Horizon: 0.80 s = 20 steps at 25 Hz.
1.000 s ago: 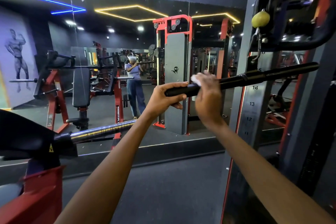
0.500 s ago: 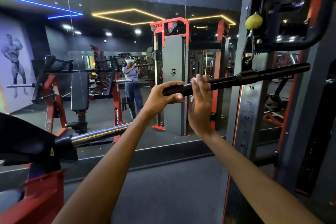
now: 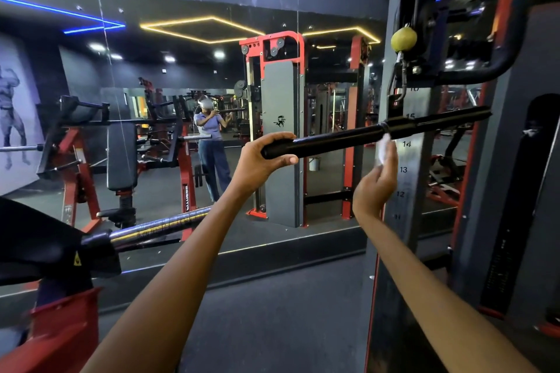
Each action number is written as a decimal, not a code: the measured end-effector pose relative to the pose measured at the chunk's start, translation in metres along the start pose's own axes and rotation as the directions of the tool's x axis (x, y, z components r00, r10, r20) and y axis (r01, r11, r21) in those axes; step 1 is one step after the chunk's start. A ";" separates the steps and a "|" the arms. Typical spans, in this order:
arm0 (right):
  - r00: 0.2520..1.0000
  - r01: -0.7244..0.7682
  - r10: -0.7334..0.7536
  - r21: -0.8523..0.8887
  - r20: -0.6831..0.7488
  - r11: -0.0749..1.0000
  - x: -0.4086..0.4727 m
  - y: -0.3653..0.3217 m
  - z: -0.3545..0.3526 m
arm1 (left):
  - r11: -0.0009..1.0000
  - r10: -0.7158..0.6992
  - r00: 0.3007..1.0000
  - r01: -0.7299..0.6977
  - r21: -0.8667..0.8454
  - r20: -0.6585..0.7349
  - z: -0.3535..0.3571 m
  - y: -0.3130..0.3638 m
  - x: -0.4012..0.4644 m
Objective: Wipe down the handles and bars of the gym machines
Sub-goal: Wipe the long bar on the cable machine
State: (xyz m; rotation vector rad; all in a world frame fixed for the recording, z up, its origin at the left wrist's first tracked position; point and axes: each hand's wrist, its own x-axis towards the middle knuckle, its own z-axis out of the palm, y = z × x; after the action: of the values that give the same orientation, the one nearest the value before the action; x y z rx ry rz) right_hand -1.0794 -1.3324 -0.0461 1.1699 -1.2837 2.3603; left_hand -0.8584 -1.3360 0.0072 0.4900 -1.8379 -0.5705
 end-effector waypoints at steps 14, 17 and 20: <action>0.347 -0.906 0.746 0.409 0.568 0.110 0.034 -0.101 0.009 | 0.979 0.117 0.977 -0.084 0.184 -0.176 0.000 -0.001 0.005; 0.450 -0.760 0.835 0.627 0.316 0.172 0.074 -0.075 -0.013 | 0.981 0.110 0.979 -0.078 0.180 -0.174 0.003 -0.002 0.004; 0.429 -0.833 0.815 0.519 0.390 0.190 0.054 -0.083 0.006 | 0.980 0.109 0.977 -0.075 0.182 -0.183 0.011 -0.008 0.003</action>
State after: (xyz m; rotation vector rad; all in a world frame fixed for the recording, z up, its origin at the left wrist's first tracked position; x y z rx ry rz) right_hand -1.0692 -1.2976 0.0459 0.5766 -1.3010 3.9142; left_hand -0.8688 -1.3423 0.0013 0.5534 -1.7224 -0.2890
